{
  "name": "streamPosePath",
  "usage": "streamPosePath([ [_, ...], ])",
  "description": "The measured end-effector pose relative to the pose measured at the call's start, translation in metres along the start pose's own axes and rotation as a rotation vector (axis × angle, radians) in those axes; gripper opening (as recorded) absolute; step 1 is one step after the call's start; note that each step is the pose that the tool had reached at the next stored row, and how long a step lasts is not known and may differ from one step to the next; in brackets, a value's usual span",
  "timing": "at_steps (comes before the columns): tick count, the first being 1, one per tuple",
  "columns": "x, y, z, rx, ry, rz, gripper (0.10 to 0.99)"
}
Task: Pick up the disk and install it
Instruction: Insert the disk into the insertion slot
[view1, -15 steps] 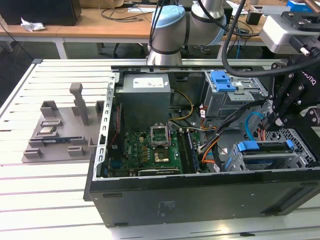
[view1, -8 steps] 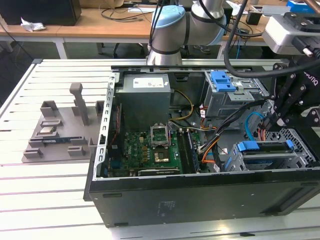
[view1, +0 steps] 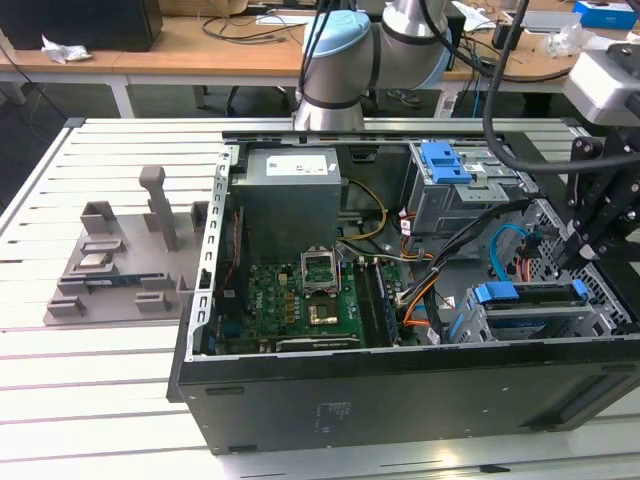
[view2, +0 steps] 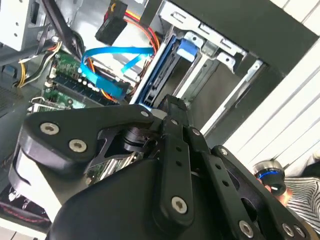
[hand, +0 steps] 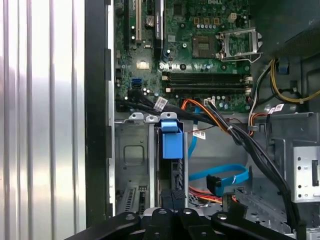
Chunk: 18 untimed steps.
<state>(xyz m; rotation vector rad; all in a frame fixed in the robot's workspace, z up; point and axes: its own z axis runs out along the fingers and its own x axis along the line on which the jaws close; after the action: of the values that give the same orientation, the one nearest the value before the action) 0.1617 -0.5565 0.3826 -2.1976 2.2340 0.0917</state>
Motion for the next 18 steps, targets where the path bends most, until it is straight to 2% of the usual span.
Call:
streamPosePath([
  [5,0.0006,-0.0022,0.0140,-0.001,0.0002,-0.002,0.106],
  [11,0.0011,-0.0026,0.0250,-0.001,0.0003,-0.004,0.106],
  [18,0.0020,-0.0033,0.0440,-0.002,0.0008,-0.017,0.106],
])
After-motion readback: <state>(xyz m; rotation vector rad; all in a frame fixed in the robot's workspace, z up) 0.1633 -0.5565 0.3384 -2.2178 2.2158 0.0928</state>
